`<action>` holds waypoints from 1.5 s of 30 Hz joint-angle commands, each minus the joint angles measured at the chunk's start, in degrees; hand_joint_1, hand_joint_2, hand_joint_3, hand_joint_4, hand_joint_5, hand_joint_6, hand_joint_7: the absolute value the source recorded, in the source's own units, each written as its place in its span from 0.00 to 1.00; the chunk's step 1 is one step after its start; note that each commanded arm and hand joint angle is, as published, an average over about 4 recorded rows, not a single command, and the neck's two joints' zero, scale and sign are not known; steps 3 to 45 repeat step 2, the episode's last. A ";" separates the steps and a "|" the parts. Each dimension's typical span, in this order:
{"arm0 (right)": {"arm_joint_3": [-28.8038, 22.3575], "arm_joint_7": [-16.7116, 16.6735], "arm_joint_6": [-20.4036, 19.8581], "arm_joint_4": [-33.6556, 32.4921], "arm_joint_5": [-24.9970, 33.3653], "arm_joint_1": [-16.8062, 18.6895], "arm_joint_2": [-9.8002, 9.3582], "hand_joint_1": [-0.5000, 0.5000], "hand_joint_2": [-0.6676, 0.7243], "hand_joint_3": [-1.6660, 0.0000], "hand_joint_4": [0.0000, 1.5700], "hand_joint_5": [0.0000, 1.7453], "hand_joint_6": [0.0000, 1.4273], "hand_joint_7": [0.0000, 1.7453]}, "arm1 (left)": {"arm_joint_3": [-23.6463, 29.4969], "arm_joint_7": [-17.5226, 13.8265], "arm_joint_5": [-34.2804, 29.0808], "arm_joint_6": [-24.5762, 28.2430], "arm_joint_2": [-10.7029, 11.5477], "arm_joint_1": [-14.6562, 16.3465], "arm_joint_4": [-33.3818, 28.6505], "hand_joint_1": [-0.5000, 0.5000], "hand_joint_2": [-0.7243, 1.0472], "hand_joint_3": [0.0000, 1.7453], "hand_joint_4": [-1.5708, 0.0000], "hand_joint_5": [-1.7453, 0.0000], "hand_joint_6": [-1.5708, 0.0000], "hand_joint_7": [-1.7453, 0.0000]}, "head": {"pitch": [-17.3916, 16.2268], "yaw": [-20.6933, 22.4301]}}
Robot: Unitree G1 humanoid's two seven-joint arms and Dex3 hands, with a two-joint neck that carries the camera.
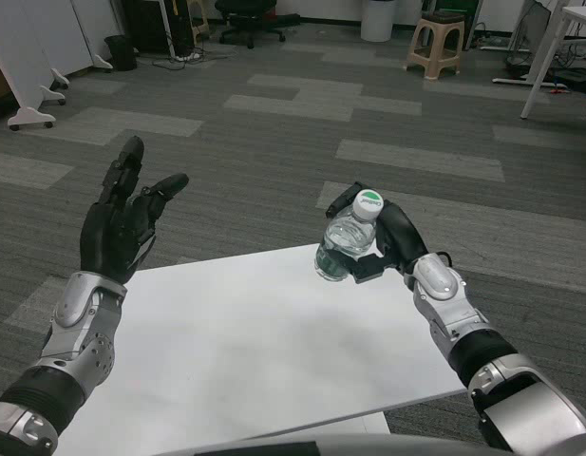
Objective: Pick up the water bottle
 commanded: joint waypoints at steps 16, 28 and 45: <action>-0.98 -0.16 -0.33 -1.54 0.47 -0.33 -0.56 0.33 0.05 0.10 0.25 0.94 0.24 0.92 | 0.88 0.07 0.71 -0.21 -0.02 0.47 -0.42 0.01 1.00 0.20 1.00 0.41 1.00 1.00 | -0.12 -0.09; -0.98 -0.16 -0.33 -1.54 0.47 -0.33 -0.56 0.33 0.05 0.10 0.25 0.94 0.24 0.92 | 0.88 0.07 0.71 -0.21 -0.02 0.47 -0.42 0.01 1.00 0.20 1.00 0.41 1.00 1.00 | -0.12 -0.09; -0.98 -0.16 -0.33 -1.54 0.47 -0.33 -0.56 0.33 0.05 0.10 0.25 0.94 0.24 0.92 | 0.88 0.07 0.71 -0.21 -0.02 0.47 -0.42 0.01 1.00 0.20 1.00 0.41 1.00 1.00 | -0.12 -0.09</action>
